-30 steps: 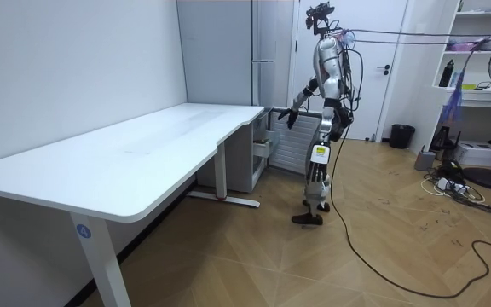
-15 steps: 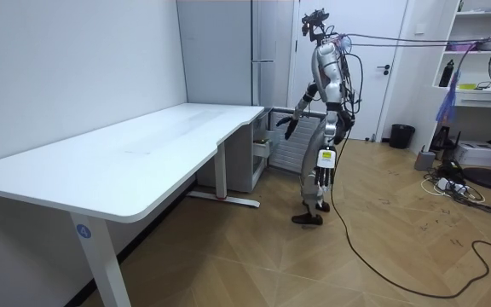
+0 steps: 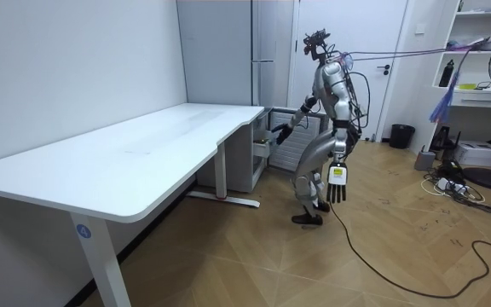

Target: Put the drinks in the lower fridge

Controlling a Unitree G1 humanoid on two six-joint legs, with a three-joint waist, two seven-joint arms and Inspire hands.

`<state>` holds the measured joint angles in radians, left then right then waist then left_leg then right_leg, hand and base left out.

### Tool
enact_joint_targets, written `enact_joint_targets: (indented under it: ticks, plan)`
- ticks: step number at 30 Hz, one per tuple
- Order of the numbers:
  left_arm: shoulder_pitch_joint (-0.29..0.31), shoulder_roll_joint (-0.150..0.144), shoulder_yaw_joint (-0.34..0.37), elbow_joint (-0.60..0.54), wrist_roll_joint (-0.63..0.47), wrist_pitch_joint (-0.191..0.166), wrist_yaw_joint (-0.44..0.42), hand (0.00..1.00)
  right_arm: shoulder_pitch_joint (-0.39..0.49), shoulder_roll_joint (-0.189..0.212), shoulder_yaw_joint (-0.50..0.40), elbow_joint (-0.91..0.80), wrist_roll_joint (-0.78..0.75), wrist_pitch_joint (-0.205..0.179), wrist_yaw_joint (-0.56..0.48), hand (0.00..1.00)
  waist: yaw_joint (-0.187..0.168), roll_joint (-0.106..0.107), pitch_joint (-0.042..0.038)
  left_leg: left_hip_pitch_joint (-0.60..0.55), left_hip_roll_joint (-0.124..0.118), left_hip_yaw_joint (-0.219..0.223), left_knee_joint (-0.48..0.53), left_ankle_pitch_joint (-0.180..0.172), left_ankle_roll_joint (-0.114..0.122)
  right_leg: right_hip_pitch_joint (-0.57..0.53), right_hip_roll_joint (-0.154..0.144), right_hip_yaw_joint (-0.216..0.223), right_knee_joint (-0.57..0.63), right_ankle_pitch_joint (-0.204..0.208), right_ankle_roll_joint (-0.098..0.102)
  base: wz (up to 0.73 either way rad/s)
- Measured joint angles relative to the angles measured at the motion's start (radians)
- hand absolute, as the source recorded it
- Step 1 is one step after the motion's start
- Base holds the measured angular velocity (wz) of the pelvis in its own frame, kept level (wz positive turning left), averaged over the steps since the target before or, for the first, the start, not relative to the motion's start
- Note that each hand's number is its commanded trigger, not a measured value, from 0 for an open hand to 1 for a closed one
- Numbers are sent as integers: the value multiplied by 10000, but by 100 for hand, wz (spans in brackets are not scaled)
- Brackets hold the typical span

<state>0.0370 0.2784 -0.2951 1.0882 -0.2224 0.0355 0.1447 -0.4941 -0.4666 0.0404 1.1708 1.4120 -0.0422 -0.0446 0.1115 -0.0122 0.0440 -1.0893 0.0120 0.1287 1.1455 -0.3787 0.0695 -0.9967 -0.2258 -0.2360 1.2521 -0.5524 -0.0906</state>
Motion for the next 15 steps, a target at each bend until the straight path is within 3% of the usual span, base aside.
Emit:
enact_joint_targets:
  ticks: [4,8,11,15]
  plan:
    - [7,149,11,-352,170,-36,3,0,-341,-98,165,-194,-769,-3,-391,0,-1,-176,13,-777,-39,54,556,-34,50,-856,-143,134,673,-128,-11,0]
    - [203,163,7,-711,214,3,6,0,-735,-183,493,-195,-1500,15,-1103,0,37,-206,16,-1040,-112,103,773,-15,90,-1216,-225,328,978,-108,14,-5]
    - [337,199,9,-885,199,-62,4,0,-997,-220,558,-197,-1624,79,-1740,0,35,-226,26,-1070,-334,152,772,13,133,-1311,-521,376,1154,-115,5,7]
    - [616,237,72,-896,215,-221,13,0,-1050,-282,657,-952,-2087,430,-2837,0,55,-289,31,-1168,-394,179,785,17,136,-1459,-570,433,1226,-130,27,0]
